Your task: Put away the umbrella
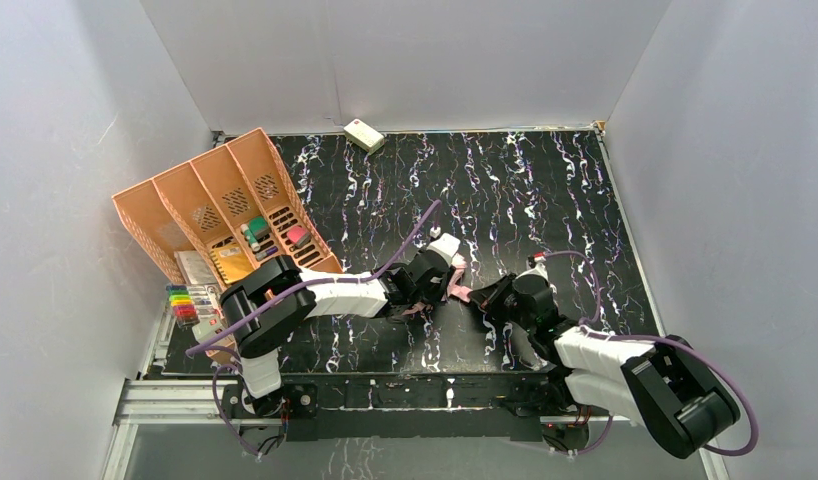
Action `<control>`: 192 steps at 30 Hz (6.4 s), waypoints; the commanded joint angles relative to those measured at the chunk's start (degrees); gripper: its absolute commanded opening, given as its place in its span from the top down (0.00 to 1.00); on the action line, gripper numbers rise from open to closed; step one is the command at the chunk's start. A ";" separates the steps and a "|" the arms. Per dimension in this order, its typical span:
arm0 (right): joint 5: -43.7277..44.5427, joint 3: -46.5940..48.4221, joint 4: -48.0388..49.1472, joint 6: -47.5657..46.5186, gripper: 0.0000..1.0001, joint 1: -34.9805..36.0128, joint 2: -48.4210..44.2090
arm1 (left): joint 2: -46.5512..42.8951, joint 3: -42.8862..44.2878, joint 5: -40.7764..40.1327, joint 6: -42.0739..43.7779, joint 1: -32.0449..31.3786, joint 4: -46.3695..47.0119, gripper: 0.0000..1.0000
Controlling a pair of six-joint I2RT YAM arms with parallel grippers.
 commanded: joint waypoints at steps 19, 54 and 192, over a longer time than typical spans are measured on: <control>-7.24 2.80 12.53 1.32 1.00 -2.08 -8.87 | 7.19 -3.87 1.48 0.09 -0.48 -11.69 1.00; -16.48 14.76 32.55 0.31 1.00 -4.46 17.12 | 7.06 -7.60 7.19 4.59 -5.94 -3.92 1.00; 4.37 45.90 -42.51 -36.17 0.70 -7.68 20.27 | -3.48 6.20 18.10 5.67 23.86 -8.83 0.56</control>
